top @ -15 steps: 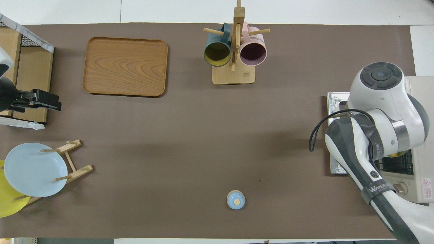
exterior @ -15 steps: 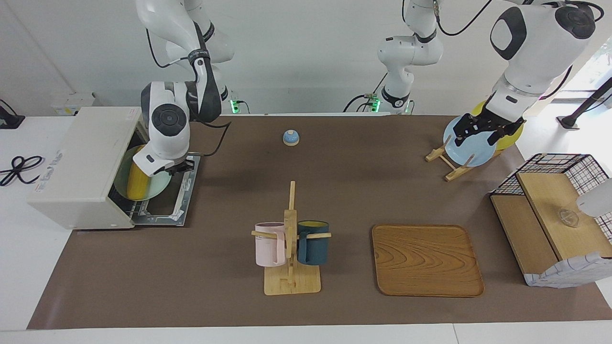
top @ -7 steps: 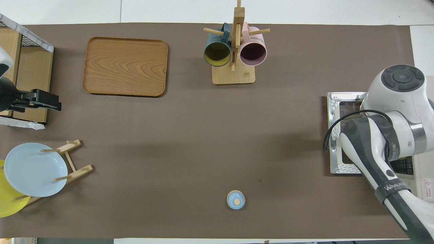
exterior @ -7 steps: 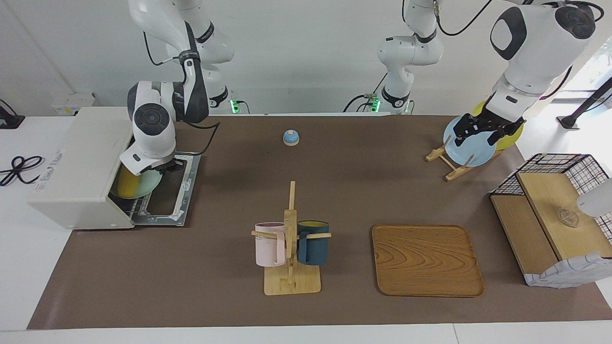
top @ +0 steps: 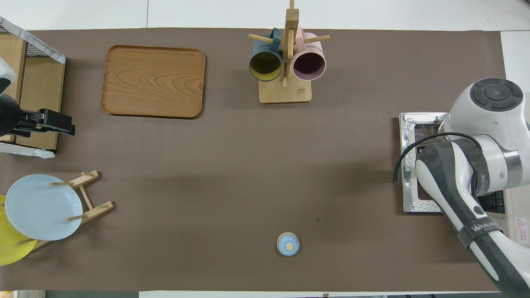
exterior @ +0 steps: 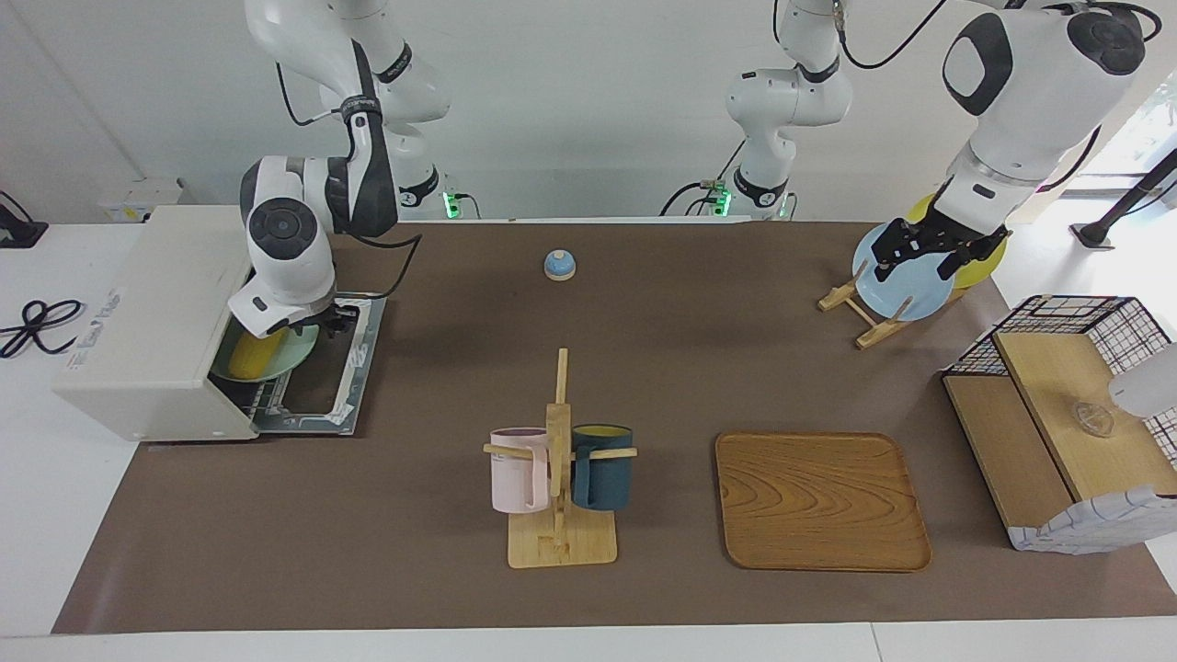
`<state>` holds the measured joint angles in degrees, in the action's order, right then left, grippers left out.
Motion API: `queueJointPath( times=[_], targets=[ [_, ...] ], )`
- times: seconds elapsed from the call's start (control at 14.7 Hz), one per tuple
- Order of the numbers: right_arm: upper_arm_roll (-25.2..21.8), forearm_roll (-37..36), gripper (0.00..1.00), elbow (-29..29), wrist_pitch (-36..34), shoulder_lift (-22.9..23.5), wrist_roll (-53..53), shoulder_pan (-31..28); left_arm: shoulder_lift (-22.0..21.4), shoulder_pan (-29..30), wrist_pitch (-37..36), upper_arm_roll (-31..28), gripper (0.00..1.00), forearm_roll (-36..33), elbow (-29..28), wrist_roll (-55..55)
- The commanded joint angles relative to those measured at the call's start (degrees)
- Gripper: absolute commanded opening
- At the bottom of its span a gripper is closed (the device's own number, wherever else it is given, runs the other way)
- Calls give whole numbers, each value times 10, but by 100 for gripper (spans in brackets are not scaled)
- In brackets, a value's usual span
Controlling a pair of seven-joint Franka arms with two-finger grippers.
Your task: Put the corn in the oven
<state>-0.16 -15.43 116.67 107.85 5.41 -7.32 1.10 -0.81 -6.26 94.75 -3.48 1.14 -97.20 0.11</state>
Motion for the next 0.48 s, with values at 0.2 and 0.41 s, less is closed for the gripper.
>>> queueJointPath(
  times=[0.2, 0.41],
  targets=[
    [9, 121, 54, 5, 75, -8, 9, 18, -5, 5, 4, 5, 100, -12, -1, 2],
    [8, 121, 54, 46, 148, -13, -26, 51, -5, 5, 4, 5, 100, -12, -1, 2]
  ],
)
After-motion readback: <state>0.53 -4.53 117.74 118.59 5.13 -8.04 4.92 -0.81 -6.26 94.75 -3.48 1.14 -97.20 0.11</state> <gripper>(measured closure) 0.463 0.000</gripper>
